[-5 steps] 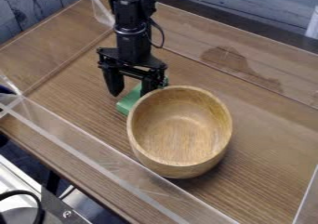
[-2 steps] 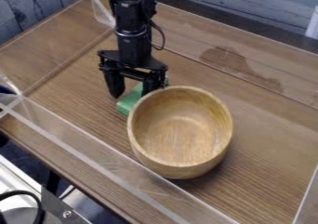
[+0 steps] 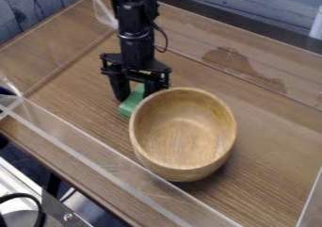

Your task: Put the green block in the brown bowl

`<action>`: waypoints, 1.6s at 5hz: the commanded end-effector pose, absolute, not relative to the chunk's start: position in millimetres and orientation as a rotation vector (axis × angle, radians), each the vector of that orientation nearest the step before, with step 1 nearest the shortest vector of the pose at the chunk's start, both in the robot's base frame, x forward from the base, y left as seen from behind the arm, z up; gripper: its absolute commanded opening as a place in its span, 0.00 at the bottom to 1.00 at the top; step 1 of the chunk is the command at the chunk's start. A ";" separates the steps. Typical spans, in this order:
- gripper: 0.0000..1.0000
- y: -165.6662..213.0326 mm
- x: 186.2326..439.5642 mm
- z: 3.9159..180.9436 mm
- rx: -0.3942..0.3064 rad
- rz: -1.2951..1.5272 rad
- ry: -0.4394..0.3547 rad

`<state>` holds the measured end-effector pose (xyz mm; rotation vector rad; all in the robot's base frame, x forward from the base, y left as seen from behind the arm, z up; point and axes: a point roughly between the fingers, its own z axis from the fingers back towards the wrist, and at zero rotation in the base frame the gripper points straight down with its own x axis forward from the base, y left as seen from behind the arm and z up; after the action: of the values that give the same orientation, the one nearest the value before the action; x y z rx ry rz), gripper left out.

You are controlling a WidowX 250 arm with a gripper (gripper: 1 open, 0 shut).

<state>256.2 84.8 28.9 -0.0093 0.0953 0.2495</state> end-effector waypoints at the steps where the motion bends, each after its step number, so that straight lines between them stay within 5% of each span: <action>1: 0.00 88.4 265.6 40.5 -0.003 0.254 0.052; 8: 0.00 84.1 274.0 70.9 -0.048 0.268 0.021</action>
<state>262.4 78.8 49.8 -0.0624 0.1052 0.2639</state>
